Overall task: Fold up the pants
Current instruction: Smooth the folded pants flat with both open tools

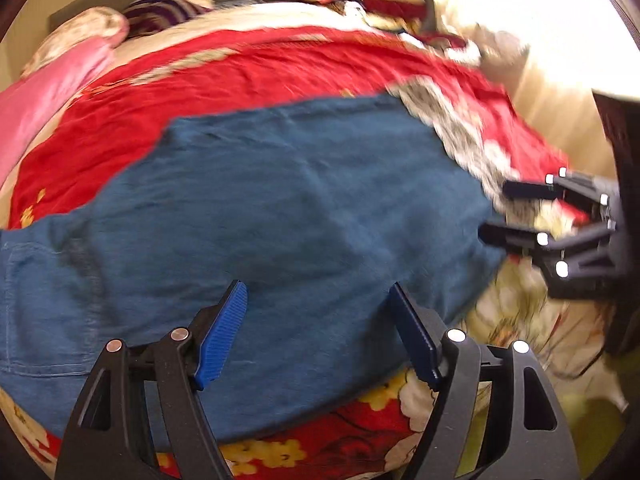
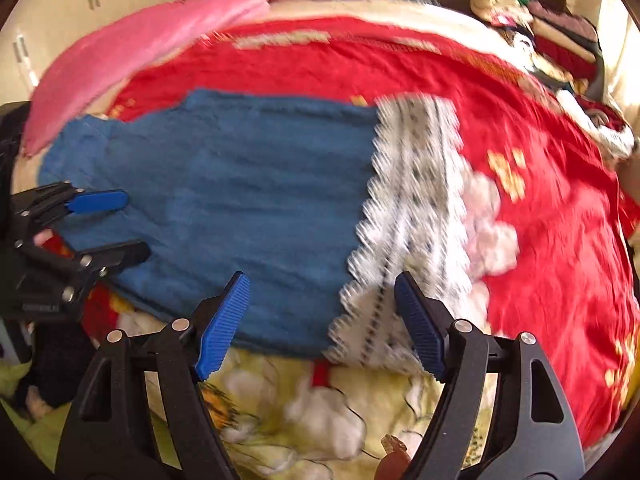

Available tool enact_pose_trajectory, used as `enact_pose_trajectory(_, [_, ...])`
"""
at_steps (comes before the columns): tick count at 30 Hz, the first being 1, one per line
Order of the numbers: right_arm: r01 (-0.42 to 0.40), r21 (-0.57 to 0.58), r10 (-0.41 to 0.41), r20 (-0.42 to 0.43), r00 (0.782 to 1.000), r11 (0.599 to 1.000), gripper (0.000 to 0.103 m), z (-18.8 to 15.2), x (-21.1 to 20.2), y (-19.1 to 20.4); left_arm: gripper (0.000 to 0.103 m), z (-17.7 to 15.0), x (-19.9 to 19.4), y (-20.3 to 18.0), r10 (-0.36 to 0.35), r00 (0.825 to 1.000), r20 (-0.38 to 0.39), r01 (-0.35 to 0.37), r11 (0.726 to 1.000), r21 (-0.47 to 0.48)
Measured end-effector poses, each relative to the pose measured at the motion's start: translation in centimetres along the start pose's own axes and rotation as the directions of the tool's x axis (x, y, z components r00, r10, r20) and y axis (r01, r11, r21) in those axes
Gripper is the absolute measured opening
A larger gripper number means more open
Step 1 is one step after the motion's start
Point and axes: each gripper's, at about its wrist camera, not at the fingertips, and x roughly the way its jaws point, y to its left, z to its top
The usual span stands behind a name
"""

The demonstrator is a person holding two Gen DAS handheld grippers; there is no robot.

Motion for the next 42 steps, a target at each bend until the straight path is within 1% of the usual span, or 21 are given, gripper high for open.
enact_pose_trajectory(2, [-0.012, 0.020, 0.012, -0.012, 1.000, 1.000, 0.067, -0.9, 0.4, -0.7, 0.073, -0.4, 0.5, -0.1, 0.022, 1.000, -0.019, -0.021, 1.000, 0.017])
enact_pose_trajectory(4, [-0.024, 0.035, 0.024, -0.003, 1.000, 0.999, 0.067, -1.5, 0.3, -1.0, 0.074, -0.5, 0.7, 0.1, 0.022, 1.000, -0.022, -0.022, 1.000, 0.011])
enact_pose_trajectory(6, [-0.019, 0.035, 0.019, -0.002, 1.000, 0.999, 0.067, -1.6, 0.5, -0.9, 0.074, -0.6, 0.7, 0.1, 0.024, 1.000, -0.019, -0.024, 1.000, 0.013])
enact_pose_trajectory(11, [-0.020, 0.042, 0.020, -0.002, 1.000, 0.999, 0.067, -1.3, 0.6, -0.9, 0.073, -0.7, 0.5, 0.4, -0.001, 1.000, -0.009, 0.001, 1.000, -0.007])
enact_pose_trajectory(13, [-0.028, 0.048, 0.028, 0.014, 1.000, 0.998, 0.068, -1.3, 0.1, -1.1, 0.073, -0.6, 0.1, 0.7, -0.011, 1.000, 0.006, 0.011, 1.000, -0.017])
enact_pose_trajectory(16, [-0.060, 0.084, 0.055, 0.061, 0.997, 0.995, 0.068, -1.0, -1.2, -1.8, 0.073, -0.3, -0.8, 1.1, -0.008, 0.999, 0.036, 0.009, 0.999, -0.038])
enact_pose_trajectory(19, [-0.055, 0.093, 0.047, 0.091, 0.995, 0.994, 0.071, -0.7, -2.1, -2.2, 0.074, 0.1, -1.9, 1.8, -0.002, 0.998, 0.062, 0.005, 0.998, -0.056])
enact_pose_trajectory(22, [-0.042, 0.105, 0.030, 0.115, 0.993, 0.994, 0.073, -0.5, -2.9, -2.6, 0.074, 0.8, -2.8, 2.7, 0.018, 0.996, 0.082, -0.013, 0.998, -0.068])
enact_pose_trajectory(23, [-0.040, 0.110, 0.027, 0.119, 0.992, 0.993, 0.073, -0.4, -3.0, -2.7, 0.077, 1.0, -3.0, 2.9, 0.028, 0.996, 0.087, -0.022, 0.997, -0.072])
enact_pose_trajectory(24, [-0.035, 0.117, 0.020, 0.126, 0.992, 0.993, 0.075, -0.4, -3.2, -2.9, 0.086, 1.2, -3.3, 3.0, 0.037, 0.995, 0.090, -0.030, 0.997, -0.076])
enact_pose_trajectory(27, [-0.030, 0.139, 0.010, 0.142, 0.990, 0.990, 0.079, -0.3, -3.7, -3.6, 0.087, 1.9, -3.9, 3.2, 0.047, 0.993, 0.108, -0.039, 0.997, -0.072])
enact_pose_trajectory(31, [-0.024, 0.162, -0.003, 0.162, 0.987, 0.987, 0.081, -0.4, -4.4, -4.5, 0.087, 3.1, -4.5, 3.3, 0.053, 0.991, 0.121, -0.045, 0.997, -0.064])
enact_pose_trajectory(32, [-0.025, 0.169, -0.004, 0.168, 0.986, 0.985, 0.082, -0.4, -4.6, -4.7, 0.088, 3.4, -4.5, 3.2, 0.052, 0.991, 0.124, -0.045, 0.997, -0.060])
enact_pose_trajectory(33, [-0.025, 0.174, -0.006, 0.174, 0.985, 0.984, 0.083, -0.4, -4.8, -4.9, 0.094, 3.8, -4.6, 3.2, 0.050, 0.991, 0.127, -0.043, 0.998, -0.054])
enact_pose_trajectory(38, [-0.023, 0.189, -0.015, 0.193, 0.981, 0.982, 0.084, -0.5, -5.6, -6.0, 0.094, 6.0, -4.7, 2.5, 0.035, 0.989, 0.147, -0.031, 0.999, -0.026])
enact_pose_trajectory(42, [-0.020, 0.205, -0.022, 0.201, 0.979, 0.979, 0.084, -0.7, -6.0, -7.0, 0.094, 7.7, -4.1, 1.3, 0.022, 0.989, 0.145, -0.022, 1.000, 0.000])
